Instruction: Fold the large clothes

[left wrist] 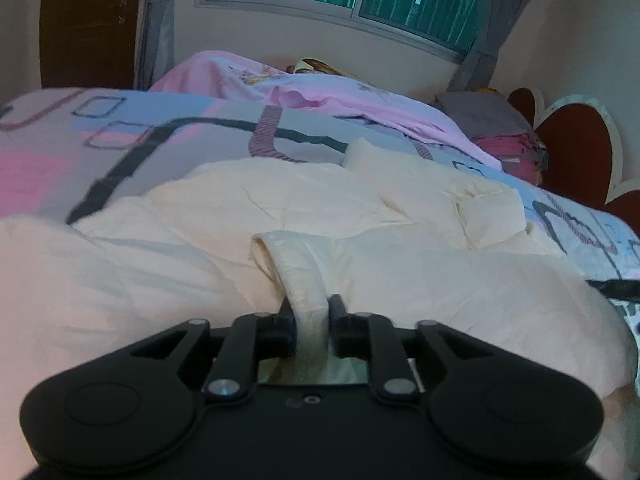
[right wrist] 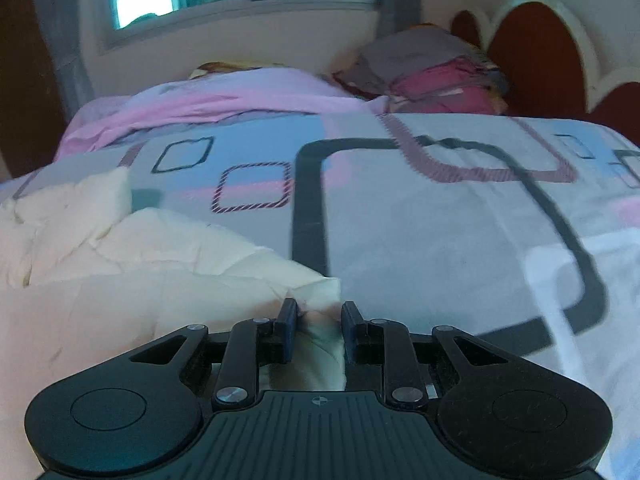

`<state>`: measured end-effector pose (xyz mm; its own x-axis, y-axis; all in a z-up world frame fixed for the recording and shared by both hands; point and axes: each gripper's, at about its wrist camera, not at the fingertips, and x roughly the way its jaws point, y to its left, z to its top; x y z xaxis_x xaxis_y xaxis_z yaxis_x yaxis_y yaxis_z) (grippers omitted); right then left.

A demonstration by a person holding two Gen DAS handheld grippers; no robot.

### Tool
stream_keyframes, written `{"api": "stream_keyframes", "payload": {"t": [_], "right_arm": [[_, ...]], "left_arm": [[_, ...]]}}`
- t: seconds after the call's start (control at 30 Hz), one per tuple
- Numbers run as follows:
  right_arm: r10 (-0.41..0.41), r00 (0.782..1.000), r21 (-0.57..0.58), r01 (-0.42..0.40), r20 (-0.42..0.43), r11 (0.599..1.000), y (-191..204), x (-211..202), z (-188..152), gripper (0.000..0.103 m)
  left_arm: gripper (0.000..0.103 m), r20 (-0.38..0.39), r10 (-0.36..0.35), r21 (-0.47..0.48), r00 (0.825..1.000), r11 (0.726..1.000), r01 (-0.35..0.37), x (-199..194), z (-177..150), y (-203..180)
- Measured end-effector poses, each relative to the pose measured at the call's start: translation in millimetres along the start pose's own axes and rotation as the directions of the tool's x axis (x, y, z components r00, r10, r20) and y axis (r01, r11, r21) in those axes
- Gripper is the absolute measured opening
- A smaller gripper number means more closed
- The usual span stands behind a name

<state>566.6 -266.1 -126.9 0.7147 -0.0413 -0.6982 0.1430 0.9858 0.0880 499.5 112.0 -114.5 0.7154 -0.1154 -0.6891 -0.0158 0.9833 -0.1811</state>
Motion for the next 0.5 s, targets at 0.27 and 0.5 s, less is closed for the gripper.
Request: {"api": "stream_keyframes", "payload": {"t": [0.27, 0.5], "right_arm": [[0.101, 0.993, -0.024, -0.099, 0.058, 0.995, 7, -92, -41, 0.024], [0.027, 0.998, -0.087, -0.032, -0.052, 0.996, 25, -73, -71, 0.024]], "left_arm": [[0.056, 0.151, -0.057, 0.067, 0.987, 0.997, 0.047, -65, -14, -24], [0.053, -0.032, -0.078, 0.132, 0.996, 0.988, 0.081, -14, -38, -35]]}}
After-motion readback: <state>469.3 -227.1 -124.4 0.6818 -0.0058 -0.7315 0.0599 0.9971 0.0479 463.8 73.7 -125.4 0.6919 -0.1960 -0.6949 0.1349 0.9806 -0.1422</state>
